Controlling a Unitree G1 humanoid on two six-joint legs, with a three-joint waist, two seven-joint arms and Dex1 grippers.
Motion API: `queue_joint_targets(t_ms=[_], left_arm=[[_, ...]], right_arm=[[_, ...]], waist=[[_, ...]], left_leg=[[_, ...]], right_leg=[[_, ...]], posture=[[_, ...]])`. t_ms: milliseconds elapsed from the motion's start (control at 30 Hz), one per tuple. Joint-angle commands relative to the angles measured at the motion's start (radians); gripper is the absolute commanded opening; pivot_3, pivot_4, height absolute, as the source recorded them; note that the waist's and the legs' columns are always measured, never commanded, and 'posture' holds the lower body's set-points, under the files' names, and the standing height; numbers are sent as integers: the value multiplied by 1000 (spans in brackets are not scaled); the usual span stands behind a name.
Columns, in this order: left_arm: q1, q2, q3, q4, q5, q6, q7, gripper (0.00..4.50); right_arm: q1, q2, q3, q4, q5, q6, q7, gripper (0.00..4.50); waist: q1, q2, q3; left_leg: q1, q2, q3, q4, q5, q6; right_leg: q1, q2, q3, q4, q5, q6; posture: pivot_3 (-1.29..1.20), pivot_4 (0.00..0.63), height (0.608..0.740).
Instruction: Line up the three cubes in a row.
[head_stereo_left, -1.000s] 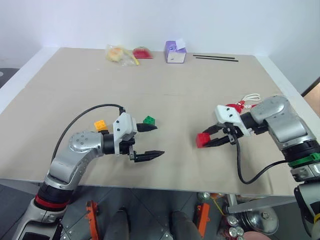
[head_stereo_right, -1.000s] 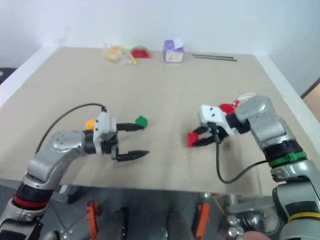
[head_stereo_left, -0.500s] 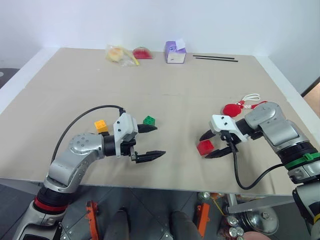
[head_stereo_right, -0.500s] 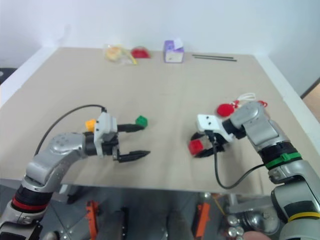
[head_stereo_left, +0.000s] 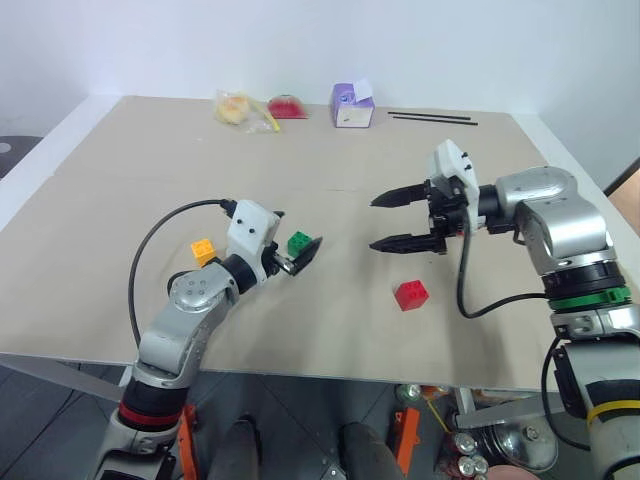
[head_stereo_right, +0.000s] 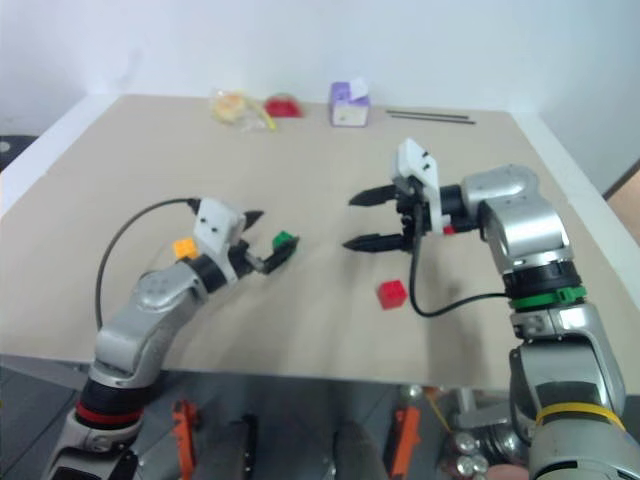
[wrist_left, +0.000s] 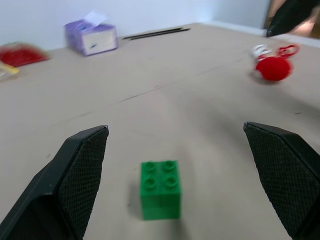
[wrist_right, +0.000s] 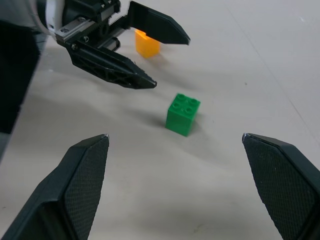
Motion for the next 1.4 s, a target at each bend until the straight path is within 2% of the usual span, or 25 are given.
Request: queue_joint_targets(t_ms=[33,233,567,700,900,1033,1133,1267,1400], left_arm=[[-6,-11,11,42,25,-26,21,4500],[-23,-31,-10,155,37,-58,-11,4500],[-40,-43,-33,231,60,-93,-54,4500],[-53,-46,-36,248,69,-101,-66,3396],[-61,-42,-43,261,92,-112,-75,1340],[-55,-19,-37,257,91,-120,-103,1240],[-32,25,-50,195,25,-104,-227,1240],[-15,115,-62,94,-103,-63,-444,1240],[-47,202,-115,106,-111,-50,-583,1240]], right_arm=[[-12,-8,-32,-22,-8,0,-3,4416],[-20,4,-25,-29,-18,6,-5,4416],[-13,6,-30,-32,-33,3,-9,4416],[-10,4,-31,-37,-30,3,-3,4500],[-4,-5,-28,-52,-30,11,10,4500],[3,-17,-33,-57,-28,12,18,4500],[14,-41,-41,-68,-16,24,47,4500],[60,-126,-43,-109,13,42,150,4500],[112,-198,-27,-115,-19,-6,199,4500]], waist=[[0,0,0],[-1,0,0],[-1,0,0],[-1,0,0],[-1,0,0],[-1,0,0],[-1,0,0],[1,0,0],[-2,0,0]], left_leg=[[0,0,0,0,0,0],[0,0,0,0,0,0],[0,0,0,0,0,0],[0,0,0,0,0,-1],[0,0,0,-1,0,-1],[0,0,0,-1,0,-1],[0,0,0,-1,0,-1],[-1,0,0,-2,0,-2],[0,0,0,-2,0,-2]], right_leg=[[0,0,0,0,0,0],[0,0,0,0,0,0],[0,0,0,0,0,0],[0,0,0,0,0,0],[0,0,0,0,0,0],[0,0,0,0,0,0],[-1,0,0,0,0,0],[-1,0,0,0,-1,0],[-1,0,0,0,-2,0]], posture=[[0,150,740],[0,150,740],[0,150,740],[0,150,740],[0,150,740],[0,150,740],[0,150,740],[0,150,740],[0,150,740]])
